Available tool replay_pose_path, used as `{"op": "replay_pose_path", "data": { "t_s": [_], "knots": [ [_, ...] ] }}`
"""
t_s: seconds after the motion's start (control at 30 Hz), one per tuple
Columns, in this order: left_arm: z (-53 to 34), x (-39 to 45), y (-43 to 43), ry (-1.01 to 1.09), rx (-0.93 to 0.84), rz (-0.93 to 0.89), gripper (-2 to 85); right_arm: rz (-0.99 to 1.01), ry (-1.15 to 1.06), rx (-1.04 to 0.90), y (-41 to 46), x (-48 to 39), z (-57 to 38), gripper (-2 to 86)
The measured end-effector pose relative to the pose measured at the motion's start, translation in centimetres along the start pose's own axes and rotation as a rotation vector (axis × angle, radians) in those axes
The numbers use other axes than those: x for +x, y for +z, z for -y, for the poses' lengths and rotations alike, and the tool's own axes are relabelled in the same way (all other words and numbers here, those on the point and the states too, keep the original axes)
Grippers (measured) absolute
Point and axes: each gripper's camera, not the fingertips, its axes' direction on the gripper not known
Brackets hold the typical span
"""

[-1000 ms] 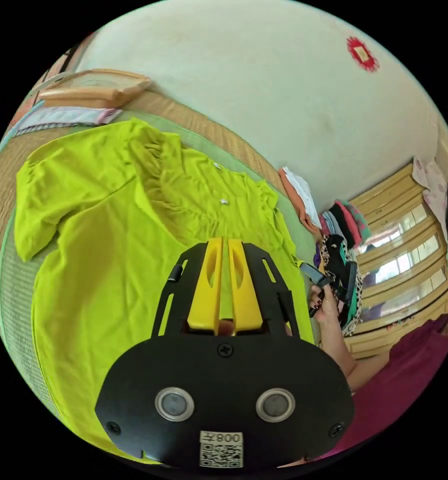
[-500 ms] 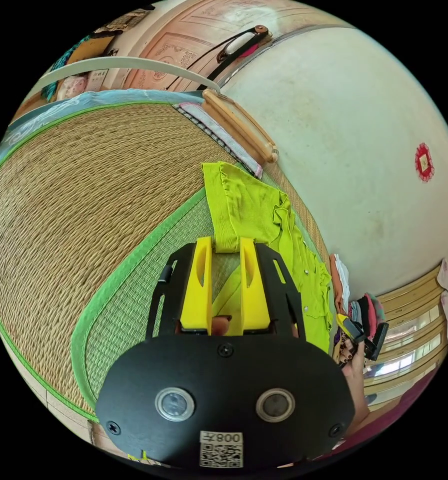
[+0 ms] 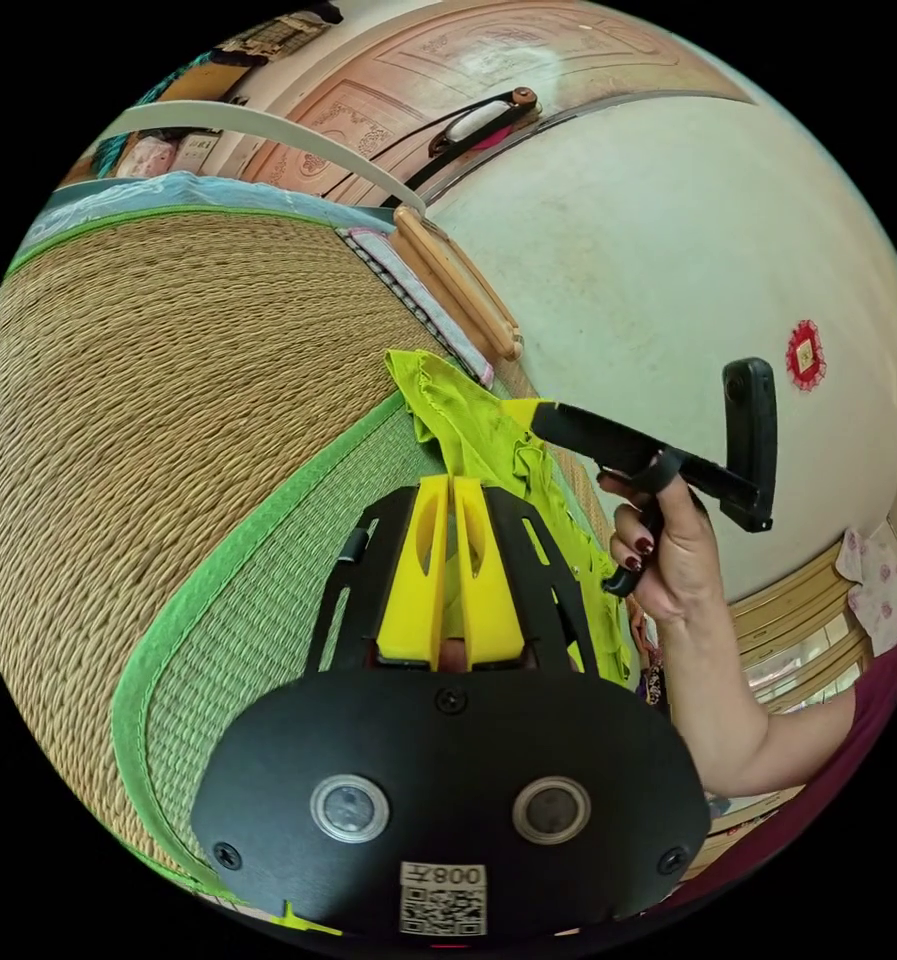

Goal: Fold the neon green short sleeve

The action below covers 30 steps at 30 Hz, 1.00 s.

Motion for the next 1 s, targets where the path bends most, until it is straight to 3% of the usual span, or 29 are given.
{"op": "replay_pose_path", "data": {
  "t_s": [0.37, 0.57, 1.0],
  "knots": [
    [1.1, -0.9, -2.4, 0.080, -0.033, -0.041, 0.4, -0.141, -0.015, -0.127, 8.2, -2.6, 7.4, 7.9],
    [1.5, -0.6, -3.4, 0.127, -0.042, -0.034, 0.4, -0.198, -0.015, -0.136, 8.7, -1.6, 8.2, 2.0],
    [1.9, 3.9, -3.7, 0.412, -0.106, -0.165, 0.4, 0.043, 0.245, 0.095, -3.3, 12.9, -0.5, 0.2]
  ]
}}
